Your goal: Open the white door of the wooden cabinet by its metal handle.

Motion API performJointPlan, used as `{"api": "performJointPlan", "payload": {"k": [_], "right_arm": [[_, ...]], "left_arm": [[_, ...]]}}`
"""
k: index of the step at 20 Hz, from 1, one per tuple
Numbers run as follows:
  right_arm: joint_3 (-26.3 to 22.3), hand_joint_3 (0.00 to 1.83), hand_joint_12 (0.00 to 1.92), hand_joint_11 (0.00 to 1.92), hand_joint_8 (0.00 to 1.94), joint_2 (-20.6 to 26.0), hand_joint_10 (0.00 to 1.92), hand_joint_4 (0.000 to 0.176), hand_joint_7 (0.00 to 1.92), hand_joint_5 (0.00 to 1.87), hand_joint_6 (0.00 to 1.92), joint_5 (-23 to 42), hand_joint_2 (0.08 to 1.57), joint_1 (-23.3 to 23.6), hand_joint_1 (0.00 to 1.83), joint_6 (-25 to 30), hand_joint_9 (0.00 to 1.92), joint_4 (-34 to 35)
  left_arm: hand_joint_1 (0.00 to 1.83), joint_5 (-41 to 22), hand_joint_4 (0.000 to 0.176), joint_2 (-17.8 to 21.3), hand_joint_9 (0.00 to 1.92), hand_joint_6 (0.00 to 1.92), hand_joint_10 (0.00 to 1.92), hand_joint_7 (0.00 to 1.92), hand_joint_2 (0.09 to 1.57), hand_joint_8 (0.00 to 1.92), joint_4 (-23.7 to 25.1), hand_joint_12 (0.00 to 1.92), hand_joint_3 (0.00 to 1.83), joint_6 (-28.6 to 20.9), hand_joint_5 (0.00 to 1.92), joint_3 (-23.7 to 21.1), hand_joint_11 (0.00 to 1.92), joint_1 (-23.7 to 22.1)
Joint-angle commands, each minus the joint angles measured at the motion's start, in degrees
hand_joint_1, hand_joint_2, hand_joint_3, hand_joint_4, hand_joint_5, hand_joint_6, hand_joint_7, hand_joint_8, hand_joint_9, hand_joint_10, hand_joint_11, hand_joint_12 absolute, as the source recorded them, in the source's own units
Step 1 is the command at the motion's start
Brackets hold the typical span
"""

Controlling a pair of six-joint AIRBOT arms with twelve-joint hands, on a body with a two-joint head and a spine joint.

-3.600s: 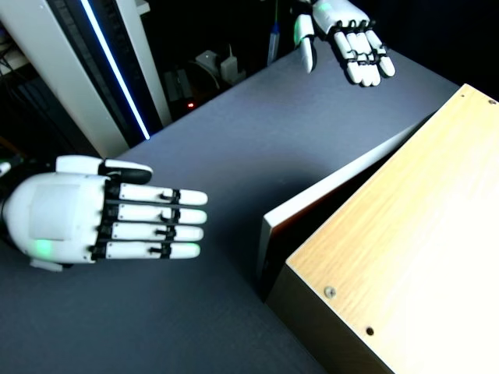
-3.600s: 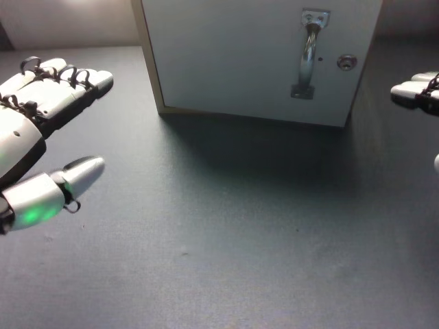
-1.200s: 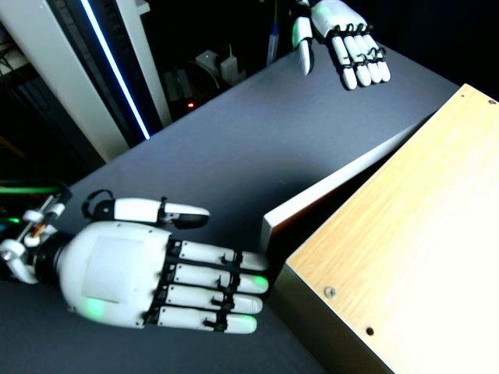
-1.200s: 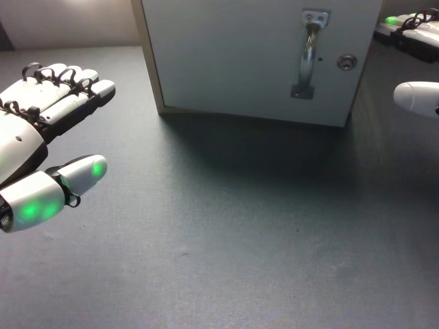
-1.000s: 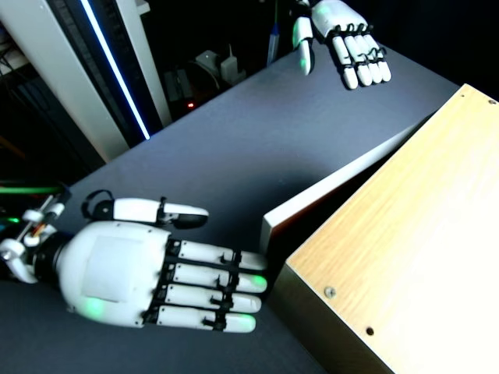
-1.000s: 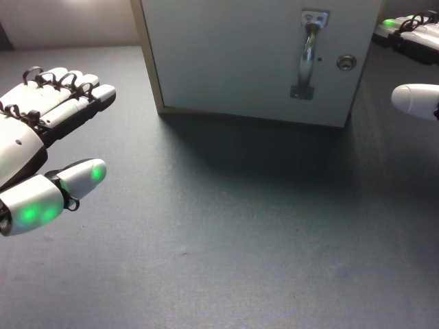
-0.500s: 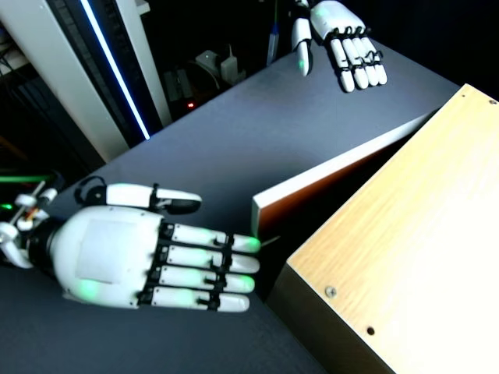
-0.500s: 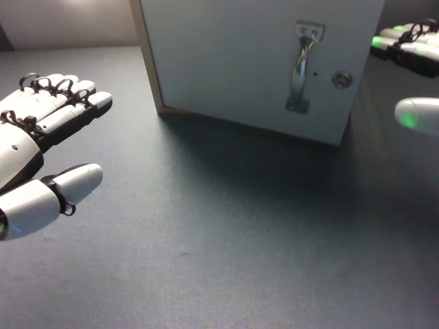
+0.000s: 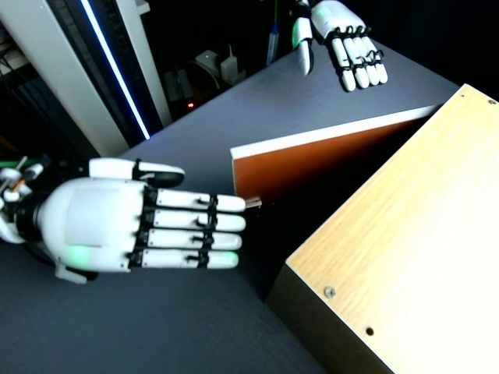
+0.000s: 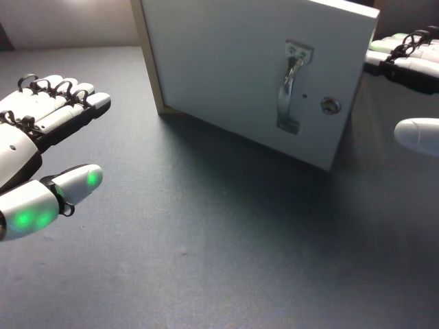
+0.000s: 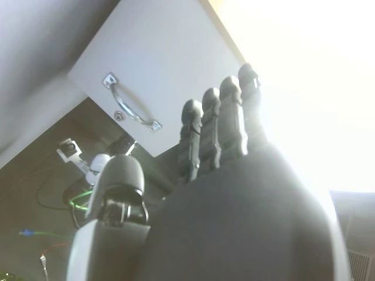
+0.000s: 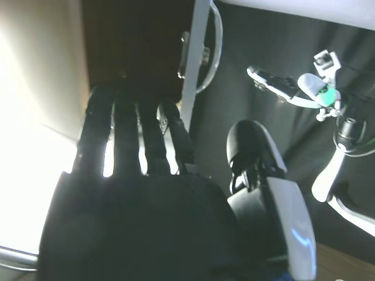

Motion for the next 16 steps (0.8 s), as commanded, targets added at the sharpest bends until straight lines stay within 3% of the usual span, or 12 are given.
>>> {"api": "performJointPlan", "payload": {"k": [1, 8, 16], "right_arm": [[-0.21, 0.01, 0.00, 0.00, 0.00, 0.56, 0.00, 0.000, 0.02, 0.10, 0.01, 7.75, 1.46, 0.24, 0.02, 0.88, 0.00, 1.21], [-1.37, 0.00, 0.01, 0.02, 0.01, 0.54, 0.00, 0.000, 0.02, 0.09, 0.00, 9.21, 1.39, 0.25, 0.00, 2.40, 0.00, -2.64], [-1.41, 0.01, 0.02, 0.04, 0.01, -0.77, 0.00, 0.000, 0.06, 0.12, 0.01, 9.23, 1.45, 0.35, 0.00, 3.41, 0.00, -6.90]], "left_arm": [[0.00, -7.21, 0.000, -0.02, 0.07, 0.01, 0.01, 0.12, 1.46, 0.01, -0.24, 0.09, 0.00, -0.24, 0.18, -0.05, 0.06, -0.17], [0.00, -7.30, 0.000, 0.02, 0.08, 0.01, 0.01, 0.13, 1.49, 0.01, -0.25, 0.10, 0.00, -0.26, 0.20, -0.18, 0.06, -0.16], [0.00, -8.15, 0.000, 0.08, 0.08, 0.00, 0.00, 0.12, 1.51, 0.00, -0.25, 0.11, 0.01, -0.41, 0.18, -0.40, 0.05, -0.16]]}}
